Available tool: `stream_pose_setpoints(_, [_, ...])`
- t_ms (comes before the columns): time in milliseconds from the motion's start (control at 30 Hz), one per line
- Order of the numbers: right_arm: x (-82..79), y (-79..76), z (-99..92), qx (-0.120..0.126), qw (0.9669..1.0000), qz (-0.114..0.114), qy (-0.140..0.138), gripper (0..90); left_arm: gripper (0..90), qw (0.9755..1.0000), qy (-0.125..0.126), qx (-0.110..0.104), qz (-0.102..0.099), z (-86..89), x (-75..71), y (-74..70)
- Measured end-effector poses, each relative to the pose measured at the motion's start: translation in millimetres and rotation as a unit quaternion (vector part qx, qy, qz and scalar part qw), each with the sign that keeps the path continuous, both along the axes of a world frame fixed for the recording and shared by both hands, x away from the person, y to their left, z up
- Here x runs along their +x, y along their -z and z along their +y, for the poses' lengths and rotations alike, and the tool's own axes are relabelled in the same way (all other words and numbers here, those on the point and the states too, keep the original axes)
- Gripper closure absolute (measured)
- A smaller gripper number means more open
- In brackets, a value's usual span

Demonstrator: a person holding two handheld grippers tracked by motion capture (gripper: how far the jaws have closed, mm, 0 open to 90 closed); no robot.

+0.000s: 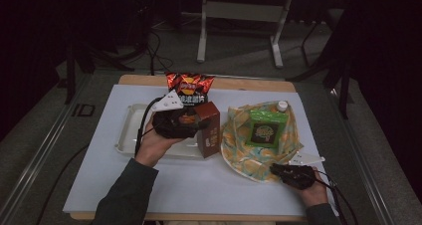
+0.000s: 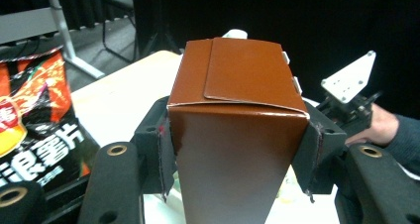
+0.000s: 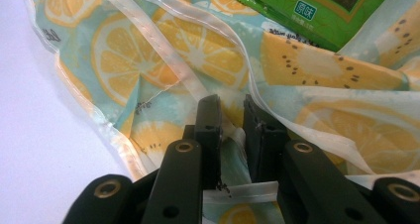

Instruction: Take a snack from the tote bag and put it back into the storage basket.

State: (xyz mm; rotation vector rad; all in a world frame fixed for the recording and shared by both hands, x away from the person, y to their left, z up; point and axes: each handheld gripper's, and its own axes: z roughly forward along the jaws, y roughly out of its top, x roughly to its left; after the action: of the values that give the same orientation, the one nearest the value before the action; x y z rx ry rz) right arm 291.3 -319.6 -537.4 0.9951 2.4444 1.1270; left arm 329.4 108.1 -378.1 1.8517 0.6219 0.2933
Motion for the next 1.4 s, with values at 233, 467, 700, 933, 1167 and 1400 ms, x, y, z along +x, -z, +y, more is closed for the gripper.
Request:
stream_pose_setpoints(233, [0.0,0.0,0.0,0.000,1.0000,0.000,0.000,77.4,42.4,0.9998,-0.013,0.014,-0.004,9.5,3.9,5.6])
stream_pose_setpoints(467, [0.0,0.0,-0.1,0.000,1.0000,0.000,0.000,77.4,42.3,0.9994,-0.024,0.023,-0.011,24.2,7.8,8.6])
stream_pose_setpoints(700, [-0.1,0.0,0.0,0.000,1.0000,0.000,0.000,77.4,42.3,0.9983,-0.045,0.035,-0.014,42.1,9.2,11.4])
stream_pose_setpoints(933, [-0.1,0.0,0.0,0.000,1.0000,0.000,0.001,77.4,42.3,0.9974,-0.057,0.043,-0.012,53.3,10.1,14.5])
stream_pose_setpoints(1167, [-0.1,0.0,-0.1,0.000,1.0000,0.001,0.001,77.4,42.3,0.9962,-0.070,0.052,-0.008,67.8,8.5,17.2])
stream_pose_setpoints(1400, [0.0,0.1,-0.2,0.000,1.0000,0.001,0.001,77.4,42.2,0.9951,-0.065,0.074,-0.003,77.1,7.2,16.3])
